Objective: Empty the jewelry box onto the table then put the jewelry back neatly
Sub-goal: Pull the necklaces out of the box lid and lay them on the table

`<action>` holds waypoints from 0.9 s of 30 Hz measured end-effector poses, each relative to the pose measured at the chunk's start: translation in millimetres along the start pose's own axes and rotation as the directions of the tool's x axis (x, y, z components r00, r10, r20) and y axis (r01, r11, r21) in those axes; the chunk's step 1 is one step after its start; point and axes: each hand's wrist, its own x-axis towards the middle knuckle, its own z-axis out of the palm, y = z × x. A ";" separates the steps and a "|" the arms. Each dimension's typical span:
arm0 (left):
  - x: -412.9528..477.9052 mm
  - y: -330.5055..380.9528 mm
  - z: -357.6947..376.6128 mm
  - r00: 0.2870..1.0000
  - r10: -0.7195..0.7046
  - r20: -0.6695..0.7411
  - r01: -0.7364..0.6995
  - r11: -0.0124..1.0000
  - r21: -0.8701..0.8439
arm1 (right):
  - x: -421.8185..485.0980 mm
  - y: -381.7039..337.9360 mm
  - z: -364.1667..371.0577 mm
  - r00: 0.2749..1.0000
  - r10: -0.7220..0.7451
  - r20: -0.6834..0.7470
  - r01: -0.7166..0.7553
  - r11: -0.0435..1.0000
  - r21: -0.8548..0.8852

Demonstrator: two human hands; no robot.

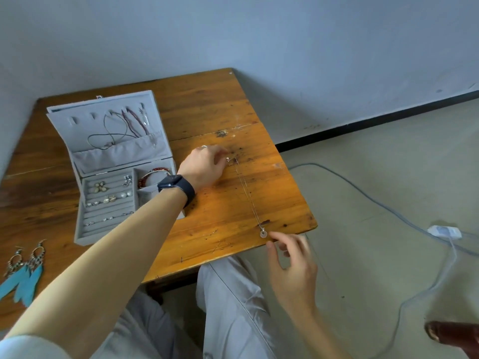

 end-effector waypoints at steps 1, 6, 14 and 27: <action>-7.6 -1.5 -3.1 1.000 -0.005 -0.013 0.005 1.000 0.005 | 3.5 -1.5 -3.6 0.999 -0.036 0.000 0.036 0.999 -0.028; -53.2 -4.4 -14.6 0.997 -0.025 -0.072 0.033 0.994 0.103 | 28.9 -21.6 -13.2 0.969 -0.208 0.134 0.229 0.959 -0.166; -130.5 -9.2 -18.1 0.980 0.000 -0.198 0.057 0.957 0.283 | 72.1 -67.5 16.5 0.833 -0.232 0.503 0.401 0.879 -0.259; -171.6 -67.1 -78.4 0.931 -0.154 -0.332 0.256 0.922 0.290 | 114.9 -140.6 102.3 0.699 -0.412 0.585 0.630 0.742 -0.230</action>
